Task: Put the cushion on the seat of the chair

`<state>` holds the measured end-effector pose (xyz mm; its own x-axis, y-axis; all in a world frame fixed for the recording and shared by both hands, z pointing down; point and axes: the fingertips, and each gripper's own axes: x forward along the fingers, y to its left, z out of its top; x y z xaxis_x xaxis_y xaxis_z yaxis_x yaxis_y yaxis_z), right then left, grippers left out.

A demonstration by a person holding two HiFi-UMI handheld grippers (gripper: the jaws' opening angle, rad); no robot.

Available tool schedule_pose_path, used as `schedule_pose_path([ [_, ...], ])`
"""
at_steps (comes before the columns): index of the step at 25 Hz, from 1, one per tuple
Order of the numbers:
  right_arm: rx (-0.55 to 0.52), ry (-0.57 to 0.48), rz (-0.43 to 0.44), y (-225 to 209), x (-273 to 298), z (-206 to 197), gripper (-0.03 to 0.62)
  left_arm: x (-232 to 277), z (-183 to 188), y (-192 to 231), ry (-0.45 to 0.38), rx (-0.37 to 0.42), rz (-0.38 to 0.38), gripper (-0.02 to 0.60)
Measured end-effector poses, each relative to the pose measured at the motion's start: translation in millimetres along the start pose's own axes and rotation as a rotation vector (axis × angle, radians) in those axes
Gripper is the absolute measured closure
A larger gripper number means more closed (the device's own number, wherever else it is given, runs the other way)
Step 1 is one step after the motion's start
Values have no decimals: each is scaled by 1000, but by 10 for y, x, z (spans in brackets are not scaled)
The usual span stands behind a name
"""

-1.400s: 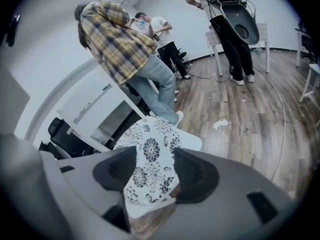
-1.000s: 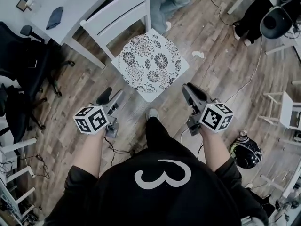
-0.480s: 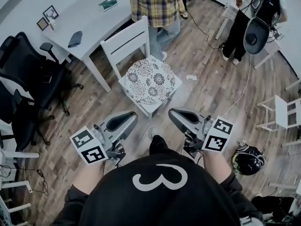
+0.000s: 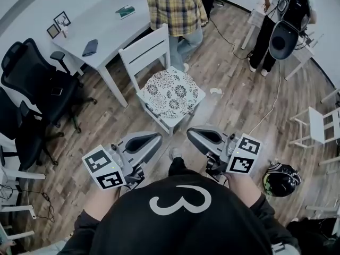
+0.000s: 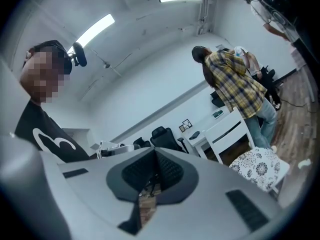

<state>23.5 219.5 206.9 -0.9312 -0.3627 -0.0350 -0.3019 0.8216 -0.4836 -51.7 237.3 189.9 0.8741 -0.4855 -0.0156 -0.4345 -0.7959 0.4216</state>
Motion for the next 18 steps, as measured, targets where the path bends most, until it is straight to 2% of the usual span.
schedule_pose_path([
  [18, 7, -13, -3, 251, -77, -155, 588, -148, -107, -195, -16, 7, -4, 568],
])
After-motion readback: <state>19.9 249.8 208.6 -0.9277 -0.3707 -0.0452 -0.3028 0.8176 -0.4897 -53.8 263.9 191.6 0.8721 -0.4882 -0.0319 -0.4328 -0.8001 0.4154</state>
